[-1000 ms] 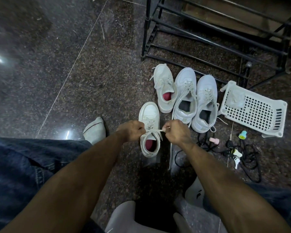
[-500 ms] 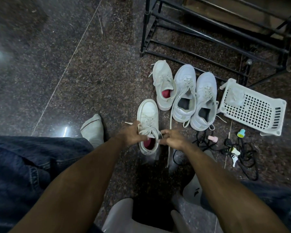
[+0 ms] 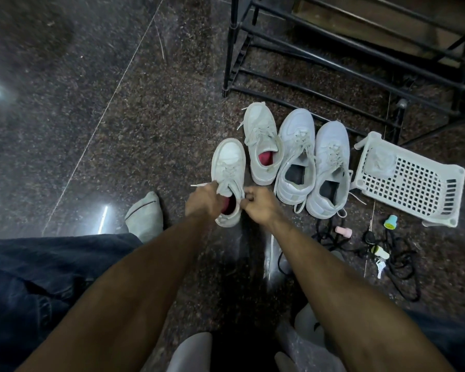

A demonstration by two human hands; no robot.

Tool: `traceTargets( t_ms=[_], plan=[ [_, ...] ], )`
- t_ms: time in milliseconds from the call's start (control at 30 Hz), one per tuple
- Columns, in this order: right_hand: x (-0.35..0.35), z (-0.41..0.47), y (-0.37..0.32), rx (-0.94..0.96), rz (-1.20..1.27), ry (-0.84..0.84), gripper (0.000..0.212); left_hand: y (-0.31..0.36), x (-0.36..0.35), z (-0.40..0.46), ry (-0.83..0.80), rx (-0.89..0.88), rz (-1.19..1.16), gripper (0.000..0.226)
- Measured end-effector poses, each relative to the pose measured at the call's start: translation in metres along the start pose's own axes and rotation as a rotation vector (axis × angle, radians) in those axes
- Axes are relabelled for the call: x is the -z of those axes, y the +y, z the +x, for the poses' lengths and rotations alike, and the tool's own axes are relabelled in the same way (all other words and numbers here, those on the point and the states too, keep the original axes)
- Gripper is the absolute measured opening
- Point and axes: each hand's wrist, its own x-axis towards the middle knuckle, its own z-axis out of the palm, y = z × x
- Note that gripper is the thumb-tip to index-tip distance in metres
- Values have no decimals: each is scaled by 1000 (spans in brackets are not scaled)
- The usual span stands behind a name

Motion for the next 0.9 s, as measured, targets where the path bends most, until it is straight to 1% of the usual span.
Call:
traceTargets(
  t_ms=[67, 133, 167, 233, 300, 367, 433, 533, 667, 767, 800, 867, 900],
  plan=[
    [9, 10, -14, 25, -70, 147, 28, 3, 16, 17, 55, 27, 24, 33],
    [22, 18, -24, 75, -189, 310, 29, 4, 30, 36, 92, 21, 44, 34],
    [28, 23, -26, 101, -257, 354, 29, 4, 36, 47, 106, 22, 39, 35],
    [39, 33, -22, 149, -418, 360, 29, 8, 46, 67, 125, 37, 25, 34],
    [45, 41, -17, 155, -569, 279, 30, 12, 53, 84, 139, 35, 18, 30],
    [46, 44, -12, 142, -642, 189, 33, 13, 54, 96, 135, 31, -14, 33],
    [44, 43, -9, 152, -633, 179, 34, 12, 53, 102, 128, 54, -37, 35],
    [40, 35, -9, 136, -566, 182, 34, 12, 47, 97, 103, 140, -86, 40],
    [27, 9, -11, 9, -400, 109, 33, 2, 32, 69, 132, 199, -234, 44],
    [3, -22, -3, -51, -359, 73, 23, -2, 16, 40, 160, 247, -375, 48],
    [-7, -33, 1, -63, -338, 82, 21, -2, 8, 31, 146, 263, -416, 44],
    [-24, -56, 8, -94, -312, 94, 23, -5, -9, 8, 52, 272, -498, 37],
    [-32, -66, 10, -105, -321, 86, 23, -10, -22, 0, 7, 266, -535, 38]
  ],
)
